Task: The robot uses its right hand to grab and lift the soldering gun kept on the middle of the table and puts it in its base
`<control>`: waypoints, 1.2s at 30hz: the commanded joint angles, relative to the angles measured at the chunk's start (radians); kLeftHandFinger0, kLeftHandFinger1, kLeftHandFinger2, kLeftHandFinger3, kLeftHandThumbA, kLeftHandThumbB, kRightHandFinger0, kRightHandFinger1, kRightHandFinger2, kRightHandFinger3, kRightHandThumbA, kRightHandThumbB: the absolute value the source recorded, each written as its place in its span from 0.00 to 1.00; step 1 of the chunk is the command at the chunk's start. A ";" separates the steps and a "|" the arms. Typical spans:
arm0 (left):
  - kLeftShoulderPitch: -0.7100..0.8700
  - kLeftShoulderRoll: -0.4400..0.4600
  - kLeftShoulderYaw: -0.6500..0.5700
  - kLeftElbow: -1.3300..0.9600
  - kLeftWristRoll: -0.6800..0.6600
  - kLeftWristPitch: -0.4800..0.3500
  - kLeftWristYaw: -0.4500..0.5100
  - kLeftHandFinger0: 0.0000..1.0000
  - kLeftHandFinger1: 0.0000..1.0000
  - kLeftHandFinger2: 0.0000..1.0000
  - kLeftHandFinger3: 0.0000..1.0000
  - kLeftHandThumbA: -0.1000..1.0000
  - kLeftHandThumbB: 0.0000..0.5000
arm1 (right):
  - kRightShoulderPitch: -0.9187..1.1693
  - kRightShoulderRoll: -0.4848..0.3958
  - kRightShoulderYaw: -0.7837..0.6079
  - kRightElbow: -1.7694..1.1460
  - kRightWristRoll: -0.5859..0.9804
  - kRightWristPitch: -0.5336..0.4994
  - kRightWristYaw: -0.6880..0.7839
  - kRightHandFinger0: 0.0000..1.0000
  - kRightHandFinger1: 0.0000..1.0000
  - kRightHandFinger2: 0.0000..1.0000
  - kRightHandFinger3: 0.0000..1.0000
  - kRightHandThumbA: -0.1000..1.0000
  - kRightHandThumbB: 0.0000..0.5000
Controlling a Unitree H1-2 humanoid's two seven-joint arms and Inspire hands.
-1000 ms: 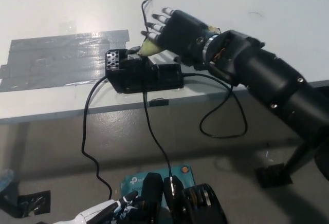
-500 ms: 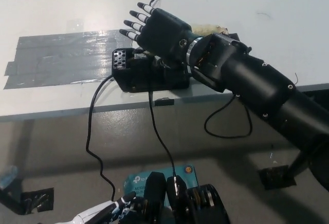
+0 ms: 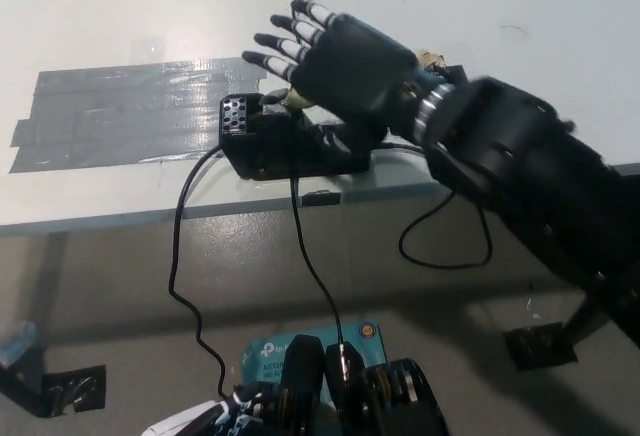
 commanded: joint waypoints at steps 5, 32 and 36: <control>0.024 0.011 0.024 -0.032 -0.006 0.013 0.019 1.00 1.00 0.87 1.00 1.00 0.95 | 0.356 -0.273 -0.422 -0.917 0.426 0.463 0.289 1.00 1.00 1.00 1.00 0.55 0.84; 0.033 0.024 0.118 0.061 -0.061 0.013 -0.019 1.00 1.00 1.00 1.00 1.00 0.90 | 1.189 -0.083 -0.950 0.079 0.708 -0.047 -0.165 1.00 1.00 1.00 1.00 0.52 0.62; 0.042 0.026 0.144 0.060 -0.038 0.013 -0.024 1.00 1.00 1.00 1.00 1.00 0.86 | 1.152 -0.072 -0.940 0.083 0.745 -0.021 -0.146 1.00 1.00 1.00 1.00 0.53 0.65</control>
